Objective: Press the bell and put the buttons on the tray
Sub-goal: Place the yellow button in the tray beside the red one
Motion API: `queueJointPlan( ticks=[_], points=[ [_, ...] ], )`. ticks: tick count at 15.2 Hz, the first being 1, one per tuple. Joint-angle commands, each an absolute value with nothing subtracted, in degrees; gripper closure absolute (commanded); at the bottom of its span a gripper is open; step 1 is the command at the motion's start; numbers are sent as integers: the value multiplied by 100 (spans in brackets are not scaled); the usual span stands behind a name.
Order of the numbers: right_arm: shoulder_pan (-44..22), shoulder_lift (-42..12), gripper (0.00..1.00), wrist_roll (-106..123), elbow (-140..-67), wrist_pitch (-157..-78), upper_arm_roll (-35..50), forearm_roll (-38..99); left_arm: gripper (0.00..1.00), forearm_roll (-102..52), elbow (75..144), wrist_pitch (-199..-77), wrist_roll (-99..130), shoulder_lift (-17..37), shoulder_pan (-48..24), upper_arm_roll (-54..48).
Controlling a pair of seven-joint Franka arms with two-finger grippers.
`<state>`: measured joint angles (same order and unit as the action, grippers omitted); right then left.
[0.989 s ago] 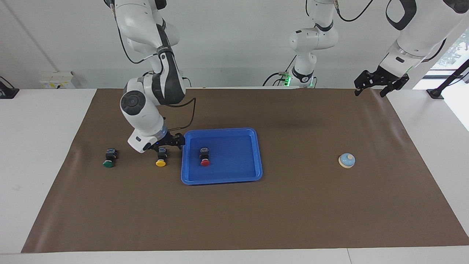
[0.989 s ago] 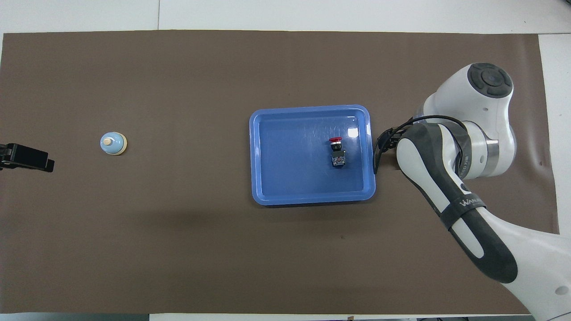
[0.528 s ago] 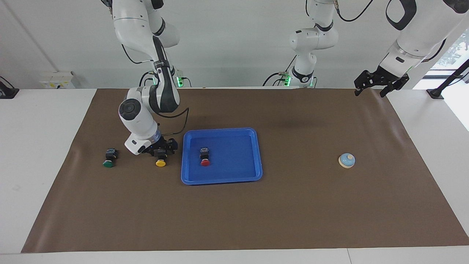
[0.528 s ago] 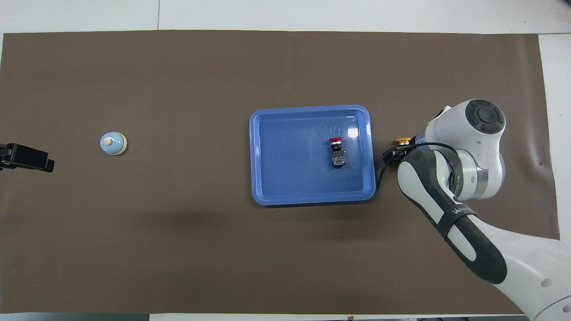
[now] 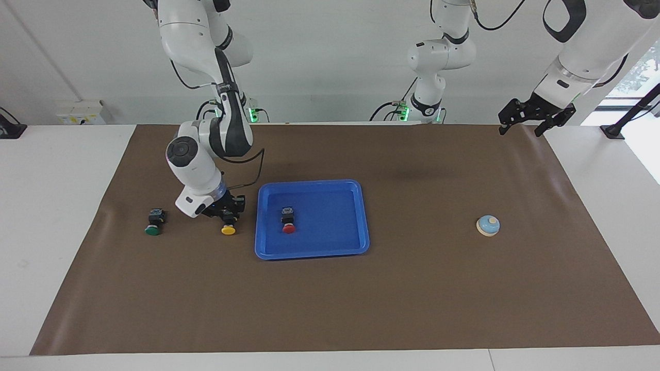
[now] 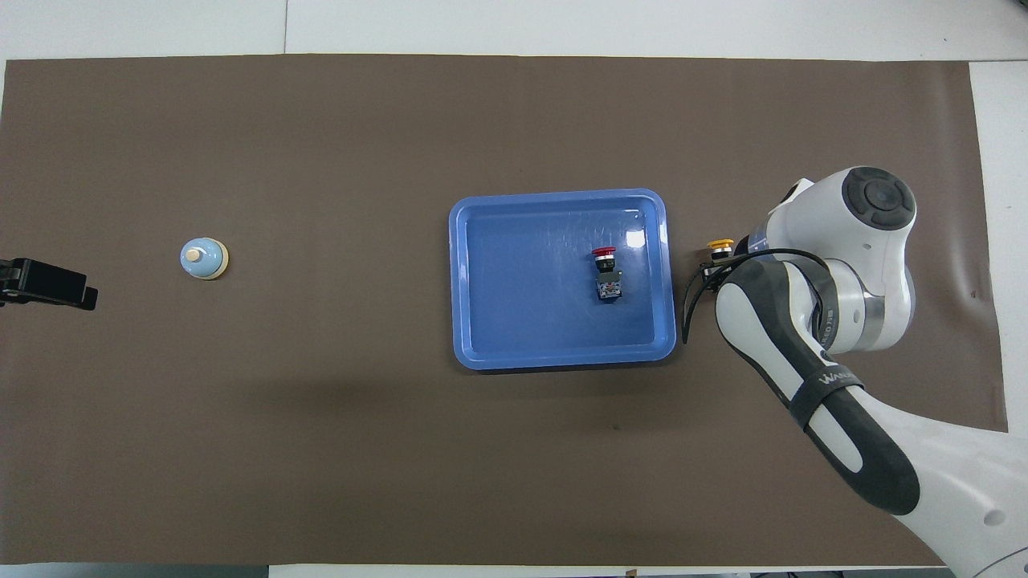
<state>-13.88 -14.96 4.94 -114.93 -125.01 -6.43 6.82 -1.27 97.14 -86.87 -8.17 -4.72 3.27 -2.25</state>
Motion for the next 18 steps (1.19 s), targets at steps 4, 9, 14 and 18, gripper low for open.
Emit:
queueJointPlan(
  ticks=[4, 9, 14, 18],
  points=[
    [-2934, -2126, 100, -1596, -9827, -11838, -615, 606, 0, -123, 9668, -8613, -870, -510, 316, -202],
    [-3436, -2768, 100, -2171, -9720, -12732, -615, 624, 0, -123, 9668, -8613, -870, -510, 316, -202],
    [-3366, -2742, 100, -2197, -9966, -12762, -606, 712, 0, -123, 9668, -8613, -870, -510, 316, -211],
    [-3384, -2725, 24, -2303, -9871, -12359, -606, 879, 0, -123, 9668, -8613, -870, -510, 316, -202]
  ],
)
